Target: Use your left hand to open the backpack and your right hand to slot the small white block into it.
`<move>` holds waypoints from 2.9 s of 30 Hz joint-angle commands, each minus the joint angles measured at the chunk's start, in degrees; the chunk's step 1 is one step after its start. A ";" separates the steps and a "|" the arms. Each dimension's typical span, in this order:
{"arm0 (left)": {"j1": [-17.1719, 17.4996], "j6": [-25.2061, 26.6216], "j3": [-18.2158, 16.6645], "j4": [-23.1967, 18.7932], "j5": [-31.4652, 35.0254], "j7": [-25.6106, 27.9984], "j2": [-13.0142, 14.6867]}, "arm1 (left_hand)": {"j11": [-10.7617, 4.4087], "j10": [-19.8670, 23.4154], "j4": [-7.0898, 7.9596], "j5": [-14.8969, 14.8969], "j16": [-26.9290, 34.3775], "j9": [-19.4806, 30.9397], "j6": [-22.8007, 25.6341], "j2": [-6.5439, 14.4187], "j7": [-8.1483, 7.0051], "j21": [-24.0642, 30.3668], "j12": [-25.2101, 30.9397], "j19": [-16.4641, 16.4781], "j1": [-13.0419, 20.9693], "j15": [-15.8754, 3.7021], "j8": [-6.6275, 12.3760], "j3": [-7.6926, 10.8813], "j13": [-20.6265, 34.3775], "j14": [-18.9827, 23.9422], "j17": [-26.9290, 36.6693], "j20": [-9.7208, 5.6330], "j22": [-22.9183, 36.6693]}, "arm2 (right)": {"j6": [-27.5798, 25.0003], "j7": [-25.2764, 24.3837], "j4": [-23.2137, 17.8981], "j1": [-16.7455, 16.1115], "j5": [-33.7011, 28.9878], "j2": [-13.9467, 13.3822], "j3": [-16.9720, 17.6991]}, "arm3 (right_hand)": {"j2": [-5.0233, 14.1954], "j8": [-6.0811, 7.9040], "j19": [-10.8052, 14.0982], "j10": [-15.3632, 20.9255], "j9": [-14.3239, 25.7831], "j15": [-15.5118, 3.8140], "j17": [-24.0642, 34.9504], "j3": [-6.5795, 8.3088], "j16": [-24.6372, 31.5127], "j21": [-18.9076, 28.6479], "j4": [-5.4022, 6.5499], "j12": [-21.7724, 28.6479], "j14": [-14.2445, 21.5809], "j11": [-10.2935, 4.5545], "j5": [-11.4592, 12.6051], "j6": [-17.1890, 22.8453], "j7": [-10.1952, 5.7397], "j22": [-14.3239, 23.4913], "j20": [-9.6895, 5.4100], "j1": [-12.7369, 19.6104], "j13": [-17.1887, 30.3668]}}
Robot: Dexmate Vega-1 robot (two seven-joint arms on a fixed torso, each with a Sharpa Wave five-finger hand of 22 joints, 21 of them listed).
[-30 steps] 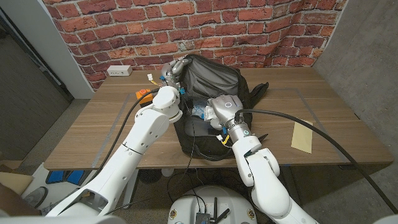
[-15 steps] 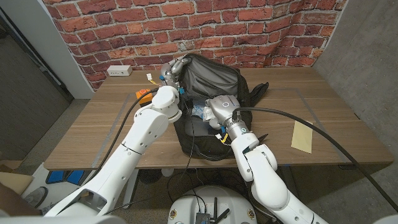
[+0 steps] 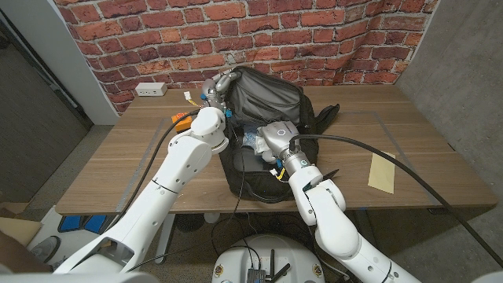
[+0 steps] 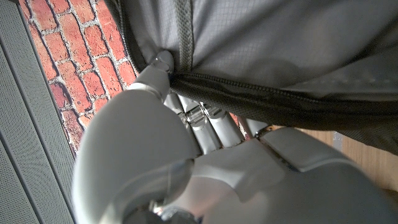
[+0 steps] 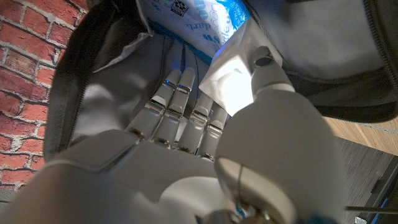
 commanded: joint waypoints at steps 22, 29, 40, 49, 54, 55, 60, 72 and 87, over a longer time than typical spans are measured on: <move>0.41 -0.58 -0.47 0.23 -1.05 -0.37 0.46 | -1.07 1.65 0.22 0.30 -0.10 0.16 0.06 0.71 0.21 0.28 0.26 0.42 -0.03 -0.01 0.01 0.17 0.25 0.62 0.20 -6.91 0.15 | -1.76 10.63 1.00 2.96 -1.51 2.12 -1.60 | 1.99 -4.35 -2.76 -5.22 -0.94 -8.23 1.21 -1.92 -2.74 -0.57 0.63 -5.76 -5.04 -5.09 -1.21 -5.77 -2.62 0.09 -2.27 1.42 -0.42; 0.60 -0.74 -0.59 0.25 -1.28 -0.41 0.61 | -0.95 1.56 0.24 0.31 -0.13 0.17 0.04 0.72 0.22 0.27 0.22 0.42 -0.04 -0.02 0.00 0.18 0.25 0.57 0.20 -6.91 0.15 | -1.17 15.11 0.17 3.42 -2.23 2.66 -1.57 | 1.46 -8.28 -4.22 -11.20 -1.33 -7.98 1.84 -2.74 -4.51 -0.98 0.80 -7.65 -8.74 -5.04 -1.76 -12.00 -2.62 0.02 -1.24 0.26 -1.69; 0.91 -0.83 -0.76 0.17 -1.54 -0.31 0.86 | -0.99 1.58 0.22 0.31 -0.10 0.18 0.07 0.71 0.17 0.25 0.22 0.41 -0.02 -0.03 0.00 0.17 0.26 0.63 0.22 -6.89 0.15 | -0.02 18.67 -0.65 4.11 -1.47 2.83 -0.95 | 1.00 -13.66 -7.05 -22.85 -1.38 -5.15 2.79 -3.90 -7.27 -1.61 0.67 -8.17 -15.55 -2.08 -2.22 -19.94 -2.34 -0.14 0.66 -0.51 -3.68; 0.88 -0.77 -0.62 0.05 -1.58 -0.27 0.95 | -1.02 1.50 0.23 0.31 -0.12 0.18 0.02 0.72 0.20 0.24 0.19 0.40 -0.03 -0.02 -0.02 0.18 0.27 0.60 0.21 -6.89 0.14 | 0.71 22.70 -1.91 4.30 -0.51 2.82 -0.23 | 0.15 -18.26 -10.77 -32.03 -1.46 -0.54 1.63 -4.70 -10.86 -2.29 0.94 -8.25 -21.49 0.77 -2.37 -27.19 -1.27 -0.36 3.01 -1.71 -5.27; 1.01 -0.93 -0.60 -0.10 -1.48 -0.19 0.98 | -0.93 1.59 0.24 0.31 -0.12 0.19 0.02 0.74 0.12 0.23 0.23 0.38 -0.03 -0.03 -0.02 0.19 0.28 0.59 0.22 -6.89 0.14 | 1.18 25.71 -3.22 4.36 0.96 2.64 0.60 | 0.06 -20.75 -13.20 -36.70 -1.51 1.62 1.08 -5.25 -12.82 -2.54 1.54 -8.22 -24.96 1.75 -2.26 -30.85 -0.47 -0.48 4.84 -3.73 -6.32; 1.07 -1.15 -0.60 -0.10 -1.46 -0.26 0.94 | -0.98 1.57 0.24 0.31 -0.13 0.19 -0.05 0.73 0.14 0.22 0.22 0.38 -0.03 -0.03 -0.05 0.19 0.28 0.58 0.21 -6.89 0.14 | 1.16 25.53 -3.31 4.26 0.86 2.52 0.64 | 0.05 -20.94 -13.46 -37.16 -1.51 1.95 1.02 -5.27 -12.99 -2.58 1.53 -8.23 -25.26 2.01 -2.24 -31.11 -0.36 -0.49 5.04 -3.81 -6.42; 1.18 -0.95 -0.53 -0.33 -1.36 0.14 0.88 | -0.95 1.59 0.26 0.32 -0.13 0.19 -0.01 0.77 0.21 0.22 0.22 0.37 -0.04 -0.03 -0.03 0.20 0.28 0.58 0.22 -6.89 0.14 | 1.56 26.75 -4.46 4.01 1.67 1.97 1.20 | 0.18 -21.79 -14.34 -38.23 -1.50 2.51 0.85 -5.50 -13.59 -2.66 1.84 -8.07 -26.44 2.36 -2.20 -32.41 -0.10 -0.53 5.55 -4.74 -6.80; 1.06 -0.81 -0.43 -0.52 -1.17 0.21 0.93 | -1.00 1.64 0.23 0.31 -0.11 0.20 0.04 0.74 0.18 0.19 0.24 0.31 -0.04 -0.05 -0.02 0.18 0.29 0.60 0.23 -6.88 0.14 | 1.73 23.67 -7.99 1.06 2.89 -0.30 2.99 | 0.20 -22.02 -13.80 -38.61 -1.49 2.56 0.50 -5.67 -13.81 -2.20 1.81 -7.59 -26.48 2.16 -2.11 -32.08 -0.08 -0.58 5.61 -5.34 -7.33; 1.00 -0.52 -0.21 -0.60 -0.79 0.63 0.69 | -0.85 1.43 0.26 0.31 -0.15 0.21 0.06 0.77 0.25 0.19 0.16 0.31 -0.08 -0.01 -0.01 0.19 0.29 0.52 0.21 -6.88 0.14 | 1.20 20.57 -11.63 -3.61 4.63 -1.81 5.86 | 1.52 -21.23 -9.99 -34.83 -1.50 -0.10 0.05 -5.45 -12.65 -1.07 1.76 -6.31 -23.10 1.73 -2.25 -28.10 -0.11 -0.60 3.94 -5.95 -8.39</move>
